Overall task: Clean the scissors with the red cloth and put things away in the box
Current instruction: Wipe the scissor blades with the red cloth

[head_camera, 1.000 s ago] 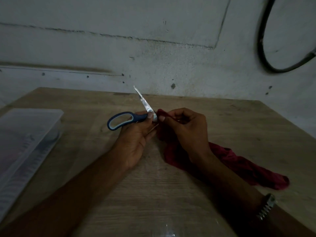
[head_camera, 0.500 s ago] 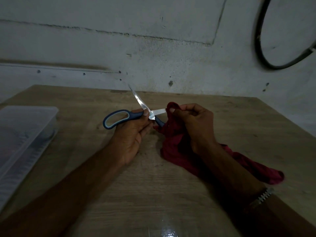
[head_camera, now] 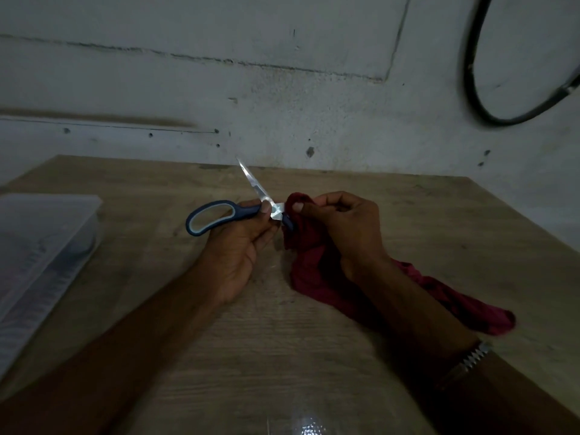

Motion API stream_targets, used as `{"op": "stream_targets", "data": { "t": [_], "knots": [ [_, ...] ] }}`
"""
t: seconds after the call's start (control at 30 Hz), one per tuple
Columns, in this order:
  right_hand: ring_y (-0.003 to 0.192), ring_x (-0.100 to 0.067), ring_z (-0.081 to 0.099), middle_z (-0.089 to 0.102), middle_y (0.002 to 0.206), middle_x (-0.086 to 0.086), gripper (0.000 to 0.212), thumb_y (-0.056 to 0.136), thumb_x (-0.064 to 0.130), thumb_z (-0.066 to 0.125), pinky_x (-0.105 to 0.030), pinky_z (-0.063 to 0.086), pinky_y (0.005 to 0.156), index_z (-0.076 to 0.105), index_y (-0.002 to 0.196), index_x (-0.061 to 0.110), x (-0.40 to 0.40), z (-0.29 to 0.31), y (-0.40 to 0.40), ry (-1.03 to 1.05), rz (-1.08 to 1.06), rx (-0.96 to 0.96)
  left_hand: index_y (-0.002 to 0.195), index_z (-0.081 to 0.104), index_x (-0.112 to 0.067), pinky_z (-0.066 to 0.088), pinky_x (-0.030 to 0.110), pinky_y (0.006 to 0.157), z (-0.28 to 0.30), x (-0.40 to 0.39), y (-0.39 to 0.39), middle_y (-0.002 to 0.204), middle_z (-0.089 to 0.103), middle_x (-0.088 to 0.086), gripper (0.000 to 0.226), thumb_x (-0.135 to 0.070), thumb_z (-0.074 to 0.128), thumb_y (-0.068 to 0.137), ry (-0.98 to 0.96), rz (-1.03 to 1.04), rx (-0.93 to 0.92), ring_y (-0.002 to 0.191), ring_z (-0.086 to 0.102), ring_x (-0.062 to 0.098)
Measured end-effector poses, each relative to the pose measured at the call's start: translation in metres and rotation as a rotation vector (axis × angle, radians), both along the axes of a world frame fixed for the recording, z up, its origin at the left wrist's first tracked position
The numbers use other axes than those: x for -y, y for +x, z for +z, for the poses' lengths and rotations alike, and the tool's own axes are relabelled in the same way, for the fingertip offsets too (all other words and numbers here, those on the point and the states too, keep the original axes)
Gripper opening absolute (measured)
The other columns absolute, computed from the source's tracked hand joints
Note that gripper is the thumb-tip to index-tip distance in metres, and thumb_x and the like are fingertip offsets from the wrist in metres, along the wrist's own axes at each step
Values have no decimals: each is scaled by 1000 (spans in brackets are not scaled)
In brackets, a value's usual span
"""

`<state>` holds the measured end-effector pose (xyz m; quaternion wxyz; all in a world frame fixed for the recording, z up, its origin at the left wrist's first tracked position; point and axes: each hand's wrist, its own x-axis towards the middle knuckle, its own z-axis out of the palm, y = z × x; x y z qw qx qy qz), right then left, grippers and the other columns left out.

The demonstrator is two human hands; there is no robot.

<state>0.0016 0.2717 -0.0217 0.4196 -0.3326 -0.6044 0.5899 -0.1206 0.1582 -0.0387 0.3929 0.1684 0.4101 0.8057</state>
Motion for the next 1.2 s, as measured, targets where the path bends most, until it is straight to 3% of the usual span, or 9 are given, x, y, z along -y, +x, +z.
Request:
{"op": "stream_targets", "data": {
  "t": [0.17,0.3,0.4,0.47,0.7,0.9,1.07,1.2],
  "knots": [
    [68,-19,76,79,76,-8,18,76,4,92,-28,65,62,77,84,5,-15,3,11,-115,-9,-64,117,65,-1,55,35,100,-1,-1,-2,123,71,14,26,-3,64,92,-3,23,20,114,70,20],
    [69,-24,80,81,76,-12,22,73,7,95,-35,65,63,76,83,6,3,1,2,-44,5,-39,121,64,0,56,34,98,-1,0,1,120,73,14,30,-4,65,91,-13,5,-86,111,71,20],
    [76,-38,81,81,79,-18,25,70,12,98,-50,67,68,77,82,7,13,0,-3,2,11,-44,123,63,2,54,36,100,-3,1,0,119,73,13,32,-4,65,92,-12,2,-137,114,70,21],
    [75,-33,81,81,78,-15,23,70,11,98,-47,68,70,78,81,8,11,1,-2,-13,13,-38,120,64,2,54,36,100,-3,1,0,118,74,13,29,-4,65,92,-9,-6,-149,114,70,22],
    [77,-24,78,81,85,-13,26,72,12,96,-35,66,71,79,90,3,-19,-1,8,-140,-36,-47,104,68,-6,60,29,88,-1,1,-3,104,78,6,16,-1,64,90,5,0,-1,104,74,17],
    [86,-26,78,80,87,-11,21,78,7,92,-44,67,85,77,92,5,-26,1,17,-258,-114,-209,113,69,-5,60,24,84,4,2,-4,108,77,5,22,-9,66,91,10,58,22,105,73,15],
    [87,-28,78,79,101,-23,31,76,15,95,-42,65,80,72,96,9,-1,0,1,-105,45,-93,114,69,-6,60,25,82,5,2,-8,113,76,7,21,-9,64,94,17,84,56,106,73,16],
    [81,-28,82,81,82,-10,38,68,31,99,-44,68,74,71,86,11,9,-7,-7,67,-50,37,106,70,-8,60,28,85,6,3,0,109,77,8,14,-8,63,94,16,51,-29,106,73,18]
  ]
}}
